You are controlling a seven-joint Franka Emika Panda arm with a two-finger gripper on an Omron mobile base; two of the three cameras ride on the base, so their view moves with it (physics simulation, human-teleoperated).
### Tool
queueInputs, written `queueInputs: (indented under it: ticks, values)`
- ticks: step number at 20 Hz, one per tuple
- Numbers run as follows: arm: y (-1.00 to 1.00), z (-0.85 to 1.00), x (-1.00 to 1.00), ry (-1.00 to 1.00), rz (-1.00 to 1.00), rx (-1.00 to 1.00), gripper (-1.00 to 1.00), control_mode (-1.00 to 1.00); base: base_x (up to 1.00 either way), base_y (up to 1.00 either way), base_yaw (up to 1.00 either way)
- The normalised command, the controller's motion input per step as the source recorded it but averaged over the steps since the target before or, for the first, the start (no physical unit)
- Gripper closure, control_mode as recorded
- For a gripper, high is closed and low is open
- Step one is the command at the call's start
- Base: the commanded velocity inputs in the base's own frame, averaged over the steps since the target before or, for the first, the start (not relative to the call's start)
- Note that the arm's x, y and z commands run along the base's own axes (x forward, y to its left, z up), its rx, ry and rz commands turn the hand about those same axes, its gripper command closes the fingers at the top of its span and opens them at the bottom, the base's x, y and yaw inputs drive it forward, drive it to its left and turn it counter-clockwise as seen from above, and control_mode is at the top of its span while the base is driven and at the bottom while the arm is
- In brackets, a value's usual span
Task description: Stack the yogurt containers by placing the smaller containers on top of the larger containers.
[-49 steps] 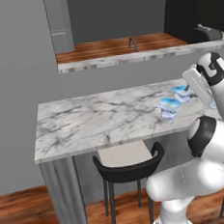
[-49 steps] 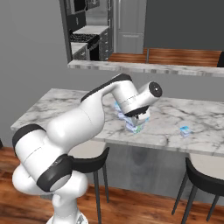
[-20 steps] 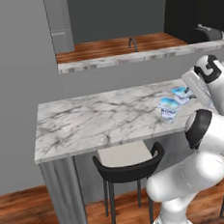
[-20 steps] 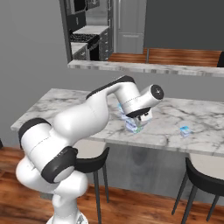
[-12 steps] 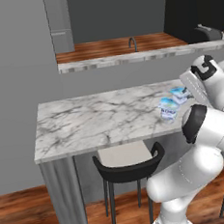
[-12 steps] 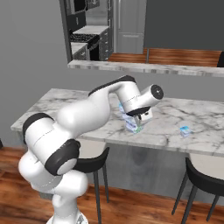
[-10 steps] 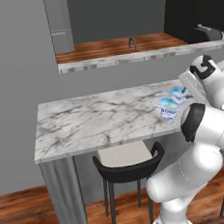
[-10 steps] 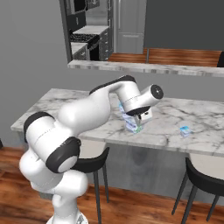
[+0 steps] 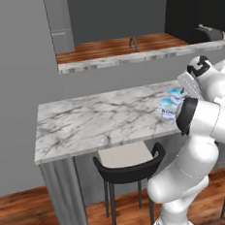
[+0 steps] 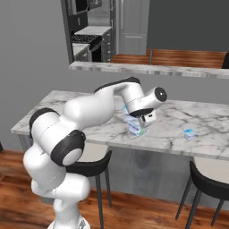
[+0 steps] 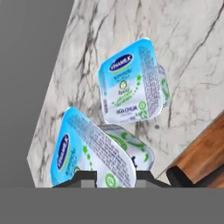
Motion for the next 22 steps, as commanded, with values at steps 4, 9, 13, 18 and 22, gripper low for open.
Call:
queueInputs:
  ticks: [4, 9, 13, 18, 22]
  values:
    - [-0.1, -0.11, 0.16, 0.0, 0.0, 0.0, 1.0, -1.0, 0.0, 0.0, 0.0]
    - [-0.07, -0.11, 0.16, 0.0, 0.0, 0.0, 1.0, -1.0, 0.0, 0.0, 0.0]
    - [-0.01, -0.1, 0.2, 0.0, 0.0, 0.0, 1.0, -1.0, 0.0, 0.0, 0.0]
    - [0.0, -0.11, 0.19, 0.0, 0.0, 0.0, 1.0, -1.0, 0.0, 0.0, 0.0]
    - [-0.01, -0.1, 0.2, 0.0, 0.0, 0.0, 1.0, -1.0, 0.0, 0.0, 0.0]
